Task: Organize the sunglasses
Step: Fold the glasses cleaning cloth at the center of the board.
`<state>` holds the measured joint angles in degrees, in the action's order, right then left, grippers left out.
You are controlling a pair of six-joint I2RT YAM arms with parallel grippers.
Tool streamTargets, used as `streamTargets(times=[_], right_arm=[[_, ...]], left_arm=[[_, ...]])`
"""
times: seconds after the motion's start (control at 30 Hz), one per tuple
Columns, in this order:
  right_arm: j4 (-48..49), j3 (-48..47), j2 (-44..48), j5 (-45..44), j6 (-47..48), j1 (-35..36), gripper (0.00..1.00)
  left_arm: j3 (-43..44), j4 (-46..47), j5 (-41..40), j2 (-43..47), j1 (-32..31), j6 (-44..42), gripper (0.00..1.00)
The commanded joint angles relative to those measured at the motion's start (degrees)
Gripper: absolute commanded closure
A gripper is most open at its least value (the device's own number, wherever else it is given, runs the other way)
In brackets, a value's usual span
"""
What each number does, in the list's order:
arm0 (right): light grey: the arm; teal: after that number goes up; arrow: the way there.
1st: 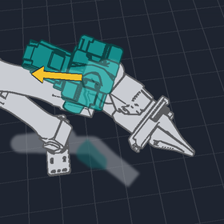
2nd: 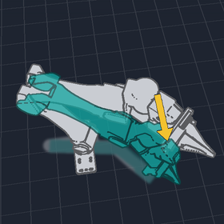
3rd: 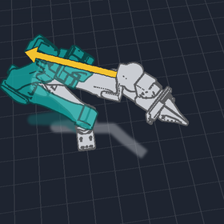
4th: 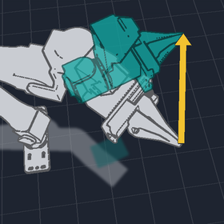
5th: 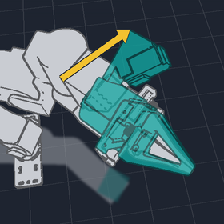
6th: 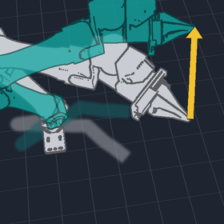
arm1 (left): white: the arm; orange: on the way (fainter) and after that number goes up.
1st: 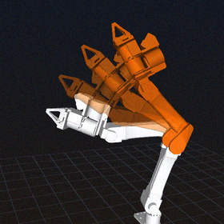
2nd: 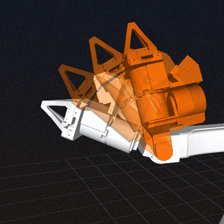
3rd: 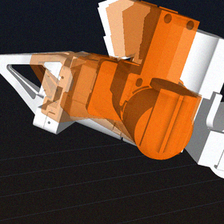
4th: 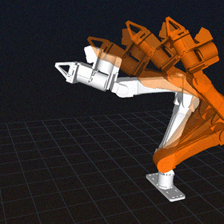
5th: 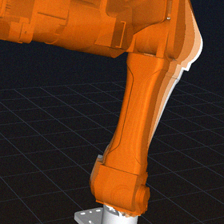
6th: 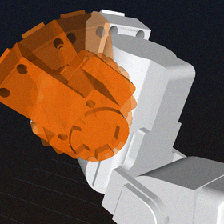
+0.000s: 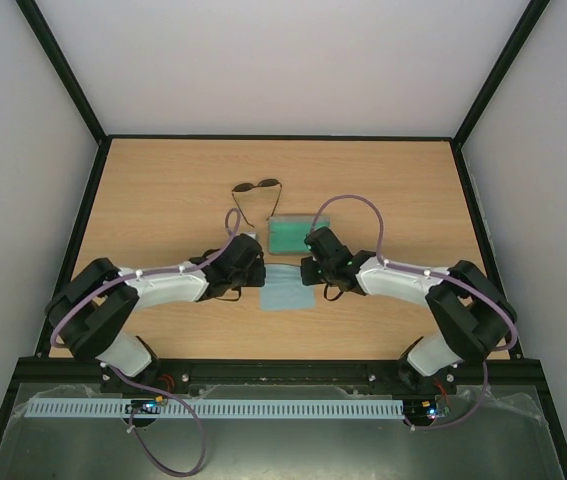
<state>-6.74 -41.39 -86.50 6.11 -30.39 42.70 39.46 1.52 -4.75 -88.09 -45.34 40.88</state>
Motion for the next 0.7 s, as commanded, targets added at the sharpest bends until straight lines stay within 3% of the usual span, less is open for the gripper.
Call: streamTargets(times=[0.0,0.67], right_arm=[[0.17,0.87,2.7,0.48,0.36,-0.25,0.99],[-3.41,4.22,12.68,3.51,-1.98,0.56,0.99]], left_arm=[[-0.97,1.14,0.14,2.47,-0.31,-1.02,0.97],[-2.24,-2.75,-1.22,9.84,-4.05,0.44,0.98]])
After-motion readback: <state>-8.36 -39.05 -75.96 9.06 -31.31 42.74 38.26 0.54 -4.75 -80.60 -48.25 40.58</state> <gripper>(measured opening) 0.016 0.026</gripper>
